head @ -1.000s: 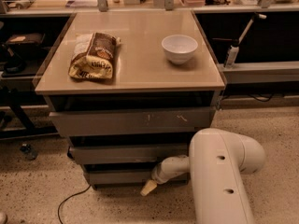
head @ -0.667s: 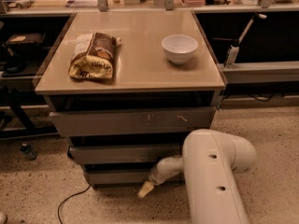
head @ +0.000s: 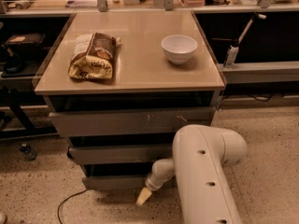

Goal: Open bottom drawer

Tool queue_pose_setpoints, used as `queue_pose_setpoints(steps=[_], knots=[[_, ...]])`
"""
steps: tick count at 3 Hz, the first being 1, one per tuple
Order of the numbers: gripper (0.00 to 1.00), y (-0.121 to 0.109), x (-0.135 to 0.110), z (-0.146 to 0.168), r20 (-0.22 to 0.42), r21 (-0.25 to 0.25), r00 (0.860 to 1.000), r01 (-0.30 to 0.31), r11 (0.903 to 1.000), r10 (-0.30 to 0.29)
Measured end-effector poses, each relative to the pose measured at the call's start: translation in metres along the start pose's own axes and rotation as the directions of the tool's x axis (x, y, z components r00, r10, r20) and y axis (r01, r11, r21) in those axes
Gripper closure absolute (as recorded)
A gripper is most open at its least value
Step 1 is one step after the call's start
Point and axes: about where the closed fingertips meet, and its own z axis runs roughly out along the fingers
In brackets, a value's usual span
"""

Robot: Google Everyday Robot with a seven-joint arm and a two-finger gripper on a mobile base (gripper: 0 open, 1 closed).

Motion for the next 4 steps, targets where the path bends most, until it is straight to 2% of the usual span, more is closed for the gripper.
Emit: queue_pose_setpoints(steps=[1, 3, 4], knots=[[0.0, 0.034, 0.019, -0.011, -0.073, -0.05, 0.997, -0.003, 0.9987, -0.001], [0.0, 0.091, 0.052, -0.042, -0.159, -0.111, 0.987, -0.018, 0.9937, 0.0], [0.0, 0.095, 0.056, -0.042, -0.164, -0.117, 0.986, -0.017, 0.993, -0.002]])
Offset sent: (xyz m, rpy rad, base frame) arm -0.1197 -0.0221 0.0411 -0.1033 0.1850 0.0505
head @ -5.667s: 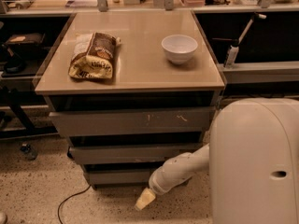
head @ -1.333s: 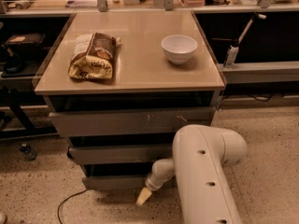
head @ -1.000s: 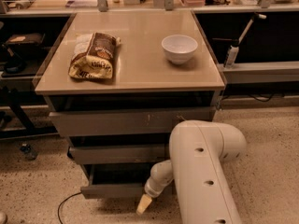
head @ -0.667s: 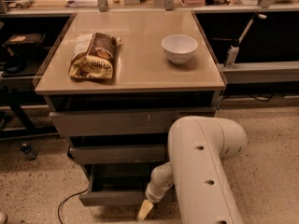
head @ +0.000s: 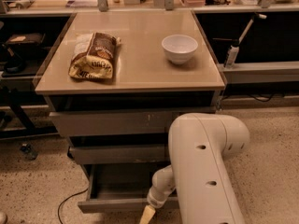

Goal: Open bottom drawer

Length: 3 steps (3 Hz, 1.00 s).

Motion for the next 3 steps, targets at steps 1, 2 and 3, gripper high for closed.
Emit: queue_pose_setpoints(steps=[1, 2, 3], knots=[[0.0, -0.014, -0.009, 0.003, 0.014, 0.032, 1.0, 0.001, 0.9995, -0.002], [0.0, -0.017, -0.008, 0.02, -0.008, 0.025, 1.0, -0.002, 0.9997, 0.002], [0.0, -0.002, 0.02, 0.047, -0.059, -0.021, 0.997, -0.048, 0.9986, 0.047]])
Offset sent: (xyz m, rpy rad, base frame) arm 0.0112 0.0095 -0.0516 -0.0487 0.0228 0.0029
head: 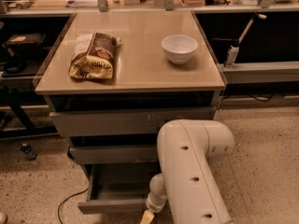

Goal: Open bottom drawer

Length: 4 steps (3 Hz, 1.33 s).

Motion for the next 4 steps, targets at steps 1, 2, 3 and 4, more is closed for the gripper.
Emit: queue_pose_setpoints(steps=[1, 2, 3, 4], knots=[[0.0, 0.001, -0.001, -0.003, 0.0, 0.0, 1.0, 0.0, 1.0, 0.0], [0.0, 0.018, 0.016, -0.006, -0.022, -0.026, 1.0, -0.01, 0.9996, 0.009], [0.0, 0.032, 0.016, -0.031, -0.002, -0.018, 0.998, -0.061, 0.998, 0.061], [0.0, 0.08, 0.058, -0.051, -0.05, -0.055, 0.993, -0.113, 0.992, 0.111]])
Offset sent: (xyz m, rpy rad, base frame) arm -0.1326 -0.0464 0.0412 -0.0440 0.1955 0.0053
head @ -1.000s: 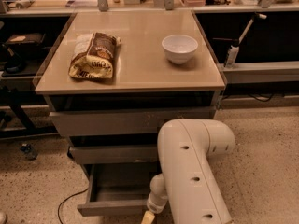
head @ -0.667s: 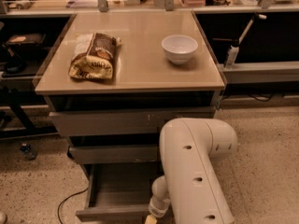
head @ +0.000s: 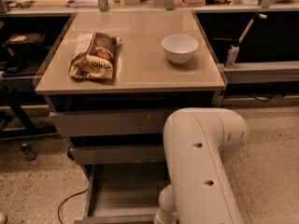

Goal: Open bottom drawer

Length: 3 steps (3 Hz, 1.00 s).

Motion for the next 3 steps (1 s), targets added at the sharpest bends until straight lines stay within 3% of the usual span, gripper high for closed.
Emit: queue_pose_setpoints(steps=[1, 2, 3], knots=[[0.0, 0.021, 0.034, 0.003, -0.055, -0.033, 0.998, 0.001, 0.9994, -0.003], [0.0, 0.018, 0.027, -0.003, -0.044, -0.015, 0.999, 0.011, 0.9998, -0.011], [0.0, 0.006, 0.011, -0.034, -0.003, 0.061, 0.999, 0.038, 0.9974, -0.038]])
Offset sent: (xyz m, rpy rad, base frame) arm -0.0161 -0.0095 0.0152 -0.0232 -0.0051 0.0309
